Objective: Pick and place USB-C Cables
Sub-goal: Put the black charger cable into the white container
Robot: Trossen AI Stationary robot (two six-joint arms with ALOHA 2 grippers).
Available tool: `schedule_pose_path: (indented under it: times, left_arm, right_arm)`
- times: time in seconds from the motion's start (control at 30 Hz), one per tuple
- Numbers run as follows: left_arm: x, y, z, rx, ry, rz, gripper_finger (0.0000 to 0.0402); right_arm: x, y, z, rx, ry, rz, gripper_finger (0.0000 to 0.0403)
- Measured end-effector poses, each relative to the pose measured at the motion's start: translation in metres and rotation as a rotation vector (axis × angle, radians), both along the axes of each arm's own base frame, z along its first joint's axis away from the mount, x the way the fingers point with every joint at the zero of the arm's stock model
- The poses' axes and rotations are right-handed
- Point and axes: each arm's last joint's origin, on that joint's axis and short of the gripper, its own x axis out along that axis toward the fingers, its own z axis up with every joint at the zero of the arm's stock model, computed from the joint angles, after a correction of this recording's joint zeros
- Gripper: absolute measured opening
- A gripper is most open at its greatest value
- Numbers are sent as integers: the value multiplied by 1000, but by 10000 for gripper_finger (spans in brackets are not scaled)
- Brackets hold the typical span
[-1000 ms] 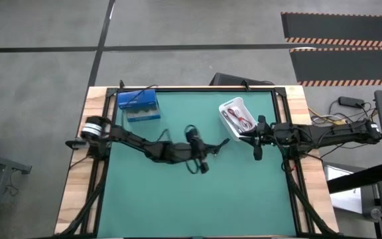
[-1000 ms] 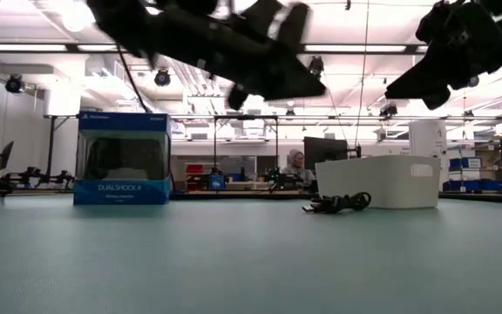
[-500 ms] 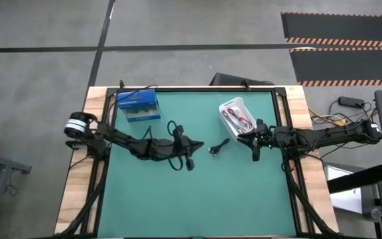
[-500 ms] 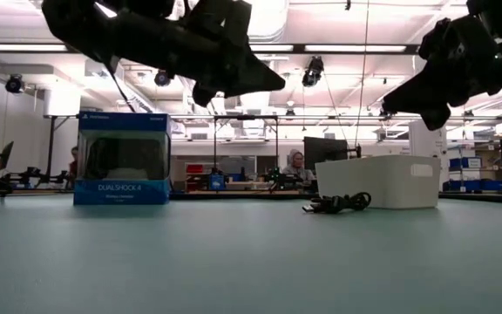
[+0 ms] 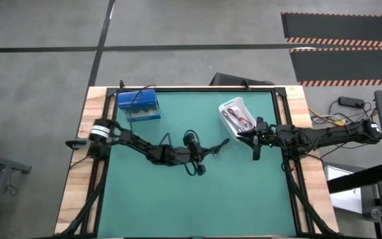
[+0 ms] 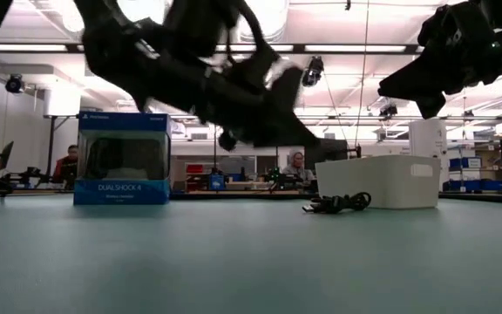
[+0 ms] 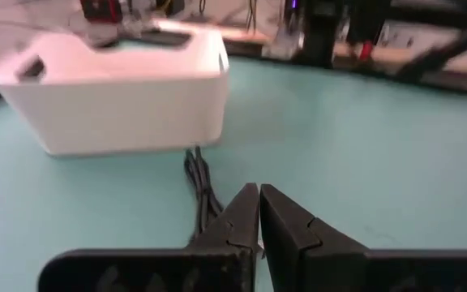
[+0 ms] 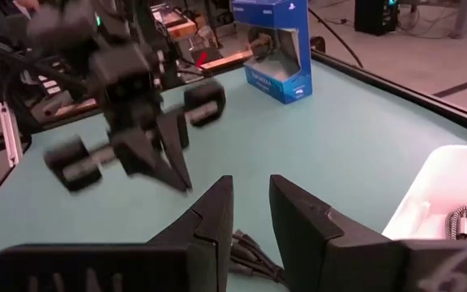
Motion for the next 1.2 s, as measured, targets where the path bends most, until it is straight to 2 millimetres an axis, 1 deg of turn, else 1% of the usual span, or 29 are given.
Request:
schedule_pose_path:
  times: [0.1,0.27,0.57,0.63,0.73,0.9,1.03,1.13,1.2]
  left_arm:
    - [11,-2,-12,7,54,0,0]
    - [24,-2,-19,-41,47,20,0]
    - [24,6,-26,-54,80,56,0]
    - [24,6,-26,-54,78,56,7]
    - [23,6,-27,-53,85,49,37]
    - [23,6,-27,-57,86,41,120]
    - [24,6,-33,-56,98,39,180]
    - [24,6,-33,-55,99,39,207]
    - [24,7,-34,-49,98,39,213]
  right_arm:
    - [0,0,0,0,-1,0,73]
    - [0,0,-1,0,3,0,73]
    - [0,0,-2,1,7,0,73]
    - [0,0,-2,1,7,0,73]
    - [0,0,-3,2,8,0,73]
    - [0,0,-3,1,8,0,73]
    - [0,0,-3,1,8,0,73]
    - [0,0,-3,1,10,0,73]
    - [0,0,-3,0,12,0,73]
